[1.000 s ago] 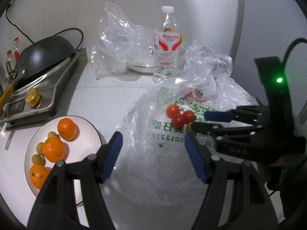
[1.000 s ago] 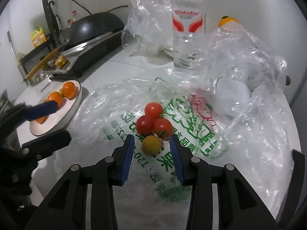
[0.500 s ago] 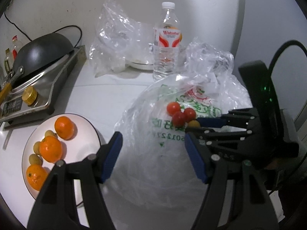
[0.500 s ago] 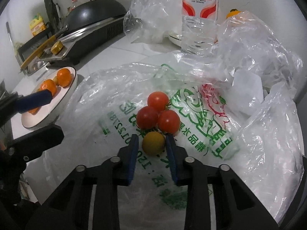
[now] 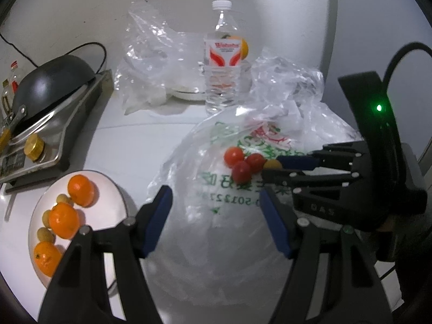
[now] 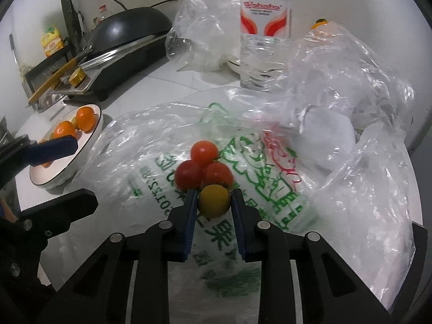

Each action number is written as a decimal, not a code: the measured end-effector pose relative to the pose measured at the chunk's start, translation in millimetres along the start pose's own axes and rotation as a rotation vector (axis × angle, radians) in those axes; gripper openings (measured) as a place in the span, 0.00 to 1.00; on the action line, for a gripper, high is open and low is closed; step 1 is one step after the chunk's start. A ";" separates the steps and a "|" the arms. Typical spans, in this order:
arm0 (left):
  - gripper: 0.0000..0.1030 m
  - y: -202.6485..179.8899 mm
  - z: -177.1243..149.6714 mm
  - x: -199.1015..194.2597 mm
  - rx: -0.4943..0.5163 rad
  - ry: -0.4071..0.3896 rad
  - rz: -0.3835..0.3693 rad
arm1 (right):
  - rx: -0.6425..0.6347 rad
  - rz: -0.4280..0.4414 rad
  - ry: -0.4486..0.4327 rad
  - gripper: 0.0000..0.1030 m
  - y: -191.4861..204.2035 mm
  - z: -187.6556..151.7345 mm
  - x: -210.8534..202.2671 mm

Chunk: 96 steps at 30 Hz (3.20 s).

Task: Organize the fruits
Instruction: 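Grasp the small yellow fruit with the right tool while the left tool grasps a cherry tomato, then lift both held fruits and carry them over the white plate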

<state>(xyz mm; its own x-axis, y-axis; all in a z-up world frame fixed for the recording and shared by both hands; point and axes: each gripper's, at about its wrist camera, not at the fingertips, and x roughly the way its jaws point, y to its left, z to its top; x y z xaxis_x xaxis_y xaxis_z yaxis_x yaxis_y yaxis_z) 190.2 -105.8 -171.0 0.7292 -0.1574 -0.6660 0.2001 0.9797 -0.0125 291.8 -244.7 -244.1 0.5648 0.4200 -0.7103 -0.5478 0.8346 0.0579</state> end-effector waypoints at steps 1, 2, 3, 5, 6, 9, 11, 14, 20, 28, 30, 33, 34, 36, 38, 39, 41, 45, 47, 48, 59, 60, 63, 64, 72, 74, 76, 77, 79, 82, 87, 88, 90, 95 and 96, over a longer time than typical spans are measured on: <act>0.66 -1.7 1.3 2.5 0.000 0.001 -0.001 | 0.000 0.002 -0.003 0.26 -2.0 -0.3 -0.7; 0.66 -3.7 2.0 4.4 0.004 0.001 0.000 | 0.000 0.005 -0.005 0.27 -3.4 -0.3 -1.1; 0.66 -5.8 2.7 6.7 0.011 0.004 0.000 | 0.000 0.009 -0.007 0.27 -4.2 -0.5 -1.5; 0.66 -10.0 3.7 11.2 0.027 0.010 -0.001 | 0.002 0.016 -0.015 0.27 -6.2 0.2 -2.3; 0.66 -12.1 4.4 13.5 0.034 0.013 -0.001 | 0.005 0.024 -0.017 0.27 -7.7 0.6 -2.3; 0.66 -16.4 6.4 21.4 0.047 0.023 0.001 | 0.022 0.045 -0.024 0.26 -12.2 2.9 -3.1; 0.66 -18.5 8.4 27.1 0.048 0.031 0.001 | 0.028 0.051 -0.031 0.26 -14.2 4.4 -3.8; 0.65 -22.5 11.0 34.9 0.057 0.037 0.001 | 0.036 0.059 -0.035 0.26 -19.0 5.2 -3.1; 0.54 -28.4 11.9 53.2 0.078 0.068 0.009 | 0.058 0.079 -0.038 0.26 -29.2 4.3 -2.7; 0.49 -31.5 14.7 75.3 0.094 0.101 0.017 | 0.065 0.087 -0.044 0.26 -35.6 3.2 -1.9; 0.48 -31.8 14.5 78.8 0.097 0.106 0.020 | 0.070 0.091 -0.044 0.26 -36.8 3.3 -1.3; 0.45 -32.4 14.3 83.2 0.107 0.110 0.025 | 0.070 0.101 -0.045 0.26 -36.5 3.6 -0.8; 0.41 -32.1 14.4 84.5 0.108 0.111 0.026 | 0.071 0.102 -0.046 0.26 -36.9 3.5 -1.1; 0.37 -33.4 13.9 87.6 0.112 0.114 0.028 | 0.073 0.103 -0.046 0.26 -37.6 3.5 -0.9; 0.34 -33.8 14.5 90.1 0.109 0.121 0.018 | 0.078 0.102 -0.045 0.26 -38.5 3.3 -0.1; 0.33 -33.8 15.1 90.1 0.111 0.114 0.022 | 0.080 0.100 -0.044 0.26 -38.9 3.4 0.4; 0.30 -34.6 16.3 89.9 0.125 0.103 0.026 | 0.078 0.099 -0.043 0.26 -38.5 3.6 0.5; 0.27 -34.6 17.9 91.1 0.129 0.105 0.008 | 0.078 0.097 -0.042 0.26 -38.5 3.3 0.5; 0.26 -33.1 18.0 91.1 0.121 0.105 0.000 | 0.079 0.093 -0.044 0.26 -37.5 4.0 -0.2; 0.26 -32.3 18.0 90.9 0.117 0.105 -0.004 | 0.079 0.091 -0.046 0.26 -37.2 4.2 -0.9; 0.26 -27.1 15.6 70.4 0.082 0.086 -0.027 | 0.060 0.065 -0.060 0.26 -24.9 3.0 -14.6; 0.26 -26.9 15.5 67.4 0.079 0.082 -0.029 | 0.058 0.063 -0.061 0.26 -23.5 2.9 -15.9; 0.26 -24.7 13.5 57.7 0.061 0.073 -0.042 | 0.055 0.059 -0.068 0.26 -18.3 2.3 -21.7; 0.26 -24.0 12.7 54.5 0.057 0.071 -0.045 | 0.056 0.058 -0.071 0.26 -16.3 2.0 -24.0; 0.26 -18.2 7.7 23.3 0.049 0.025 -0.045 | 0.029 0.052 -0.094 0.26 3.0 0.7 -41.6; 0.26 -15.9 6.5 20.7 0.047 0.018 -0.046 | 0.022 0.053 -0.099 0.26 7.4 0.9 -45.7; 0.26 -14.5 3.4 12.9 0.043 0.010 -0.047 | 0.014 0.051 -0.103 0.26 12.8 1.2 -49.5; 0.26 -13.4 2.7 10.0 0.042 0.007 -0.046 | 0.010 0.050 -0.105 0.26 15.2 1.4 -50.6; 0.26 -11.8 1.0 3.6 0.040 -0.001 -0.044 | 0.002 0.049 -0.108 0.26 21.0 1.7 -54.2; 0.26 -8.2 -1.7 -5.3 0.036 -0.010 -0.042 | -0.010 0.048 -0.115 0.26 29.9 3.0 -59.1; 0.26 -2.7 -5.1 -23.7 0.034 -0.037 -0.036 | -0.031 0.048 -0.125 0.26 45.9 6.5 -68.3; 0.26 -1.1 -5.9 -27.2 0.033 -0.042 -0.035 | -0.036 0.048 -0.128 0.26 49.3 6.9 -70.2; 0.26 2.4 -8.9 -34.4 0.028 -0.048 -0.033 | -0.043 0.050 -0.131 0.26 54.9 7.6 -72.5; 0.26 10.7 -15.9 -47.2 0.011 -0.055 -0.025 | -0.061 0.055 -0.139 0.26 68.0 8.1 -78.5; 0.26 11.5 -16.8 -49.3 0.009 -0.057 -0.022 | -0.066 0.056 -0.140 0.26 71.1 8.4 -79.4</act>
<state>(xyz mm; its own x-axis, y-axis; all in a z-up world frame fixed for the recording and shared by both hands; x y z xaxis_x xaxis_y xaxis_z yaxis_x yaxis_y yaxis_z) 145.6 -84.6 -150.8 0.7607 -0.1861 -0.6219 0.2224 0.9748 -0.0197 213.2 -215.7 -177.7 0.6099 0.5145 -0.6027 -0.6176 0.7852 0.0453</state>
